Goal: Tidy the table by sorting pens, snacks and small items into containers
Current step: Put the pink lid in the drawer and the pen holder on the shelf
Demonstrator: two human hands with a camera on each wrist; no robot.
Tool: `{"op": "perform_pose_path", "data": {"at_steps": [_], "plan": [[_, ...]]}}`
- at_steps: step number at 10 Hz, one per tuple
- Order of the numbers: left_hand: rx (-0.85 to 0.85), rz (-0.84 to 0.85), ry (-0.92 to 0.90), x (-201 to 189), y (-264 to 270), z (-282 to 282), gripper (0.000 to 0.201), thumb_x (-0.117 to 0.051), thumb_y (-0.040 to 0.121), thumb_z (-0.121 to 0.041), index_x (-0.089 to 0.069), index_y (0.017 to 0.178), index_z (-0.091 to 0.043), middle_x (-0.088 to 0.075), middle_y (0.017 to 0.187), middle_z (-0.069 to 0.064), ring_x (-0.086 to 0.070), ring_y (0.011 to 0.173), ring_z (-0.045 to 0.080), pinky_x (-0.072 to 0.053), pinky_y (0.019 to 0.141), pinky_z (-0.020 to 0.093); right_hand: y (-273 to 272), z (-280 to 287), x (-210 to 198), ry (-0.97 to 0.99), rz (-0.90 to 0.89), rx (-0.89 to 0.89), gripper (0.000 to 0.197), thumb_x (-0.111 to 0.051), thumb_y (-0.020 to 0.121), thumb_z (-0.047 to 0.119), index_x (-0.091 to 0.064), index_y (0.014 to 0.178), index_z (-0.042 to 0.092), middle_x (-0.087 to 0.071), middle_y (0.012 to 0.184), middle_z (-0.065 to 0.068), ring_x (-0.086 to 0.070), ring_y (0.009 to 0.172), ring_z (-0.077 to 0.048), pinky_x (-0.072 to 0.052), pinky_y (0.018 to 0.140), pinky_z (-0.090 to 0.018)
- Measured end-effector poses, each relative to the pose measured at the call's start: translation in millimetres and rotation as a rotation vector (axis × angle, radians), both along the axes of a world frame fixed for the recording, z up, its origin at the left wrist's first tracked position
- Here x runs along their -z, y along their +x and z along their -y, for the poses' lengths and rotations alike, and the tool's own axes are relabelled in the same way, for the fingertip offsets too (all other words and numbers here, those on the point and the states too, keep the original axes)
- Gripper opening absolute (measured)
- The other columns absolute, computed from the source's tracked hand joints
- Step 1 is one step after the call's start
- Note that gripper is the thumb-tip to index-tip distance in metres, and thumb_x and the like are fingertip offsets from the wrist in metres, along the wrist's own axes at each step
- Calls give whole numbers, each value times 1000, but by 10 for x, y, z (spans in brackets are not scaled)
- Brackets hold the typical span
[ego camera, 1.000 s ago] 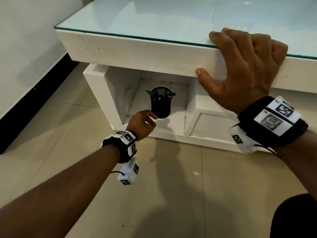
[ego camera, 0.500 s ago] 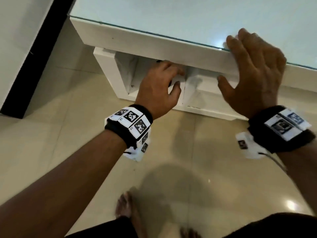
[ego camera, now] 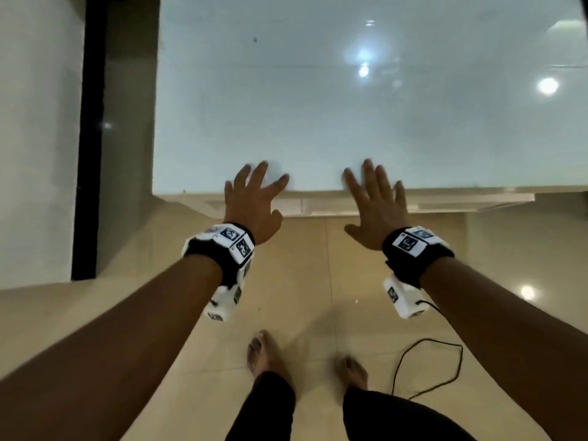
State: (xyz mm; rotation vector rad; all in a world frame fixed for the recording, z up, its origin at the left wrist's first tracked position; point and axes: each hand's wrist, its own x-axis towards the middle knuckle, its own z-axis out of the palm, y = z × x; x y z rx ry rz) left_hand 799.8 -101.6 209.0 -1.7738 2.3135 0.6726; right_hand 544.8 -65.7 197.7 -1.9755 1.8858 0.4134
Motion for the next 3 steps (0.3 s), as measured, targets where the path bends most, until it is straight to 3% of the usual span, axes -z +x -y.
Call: {"op": "perform_pose_path", "data": {"at_steps": [1,2,3], "plan": [[-21,-20,54,-110,-13,1,75,-65,81,-31,-31,147,-41,-13,161,4,-7,148,33,-15,115,59,26,43,-107,146,21,4,116,-67,82,52,29,147,37,38,155,-4,29,146,-28,9,117,-57],[-56,-52,125,-245,-4,108,67,-67,80,-26,-44,142,-34,-23,158,9,-20,144,35,-23,115,51,15,143,-272,206,85,31,108,-65,83,51,17,151,39,32,158,-2,23,148,-27,4,119,-56],[-176,-102,335,-513,-139,173,39,-65,85,-22,-63,123,-27,-48,139,9,-46,126,30,-35,104,34,-135,251,-491,233,230,23,82,-63,86,47,-16,153,41,6,165,2,-1,151,-26,-16,120,-50]]}}
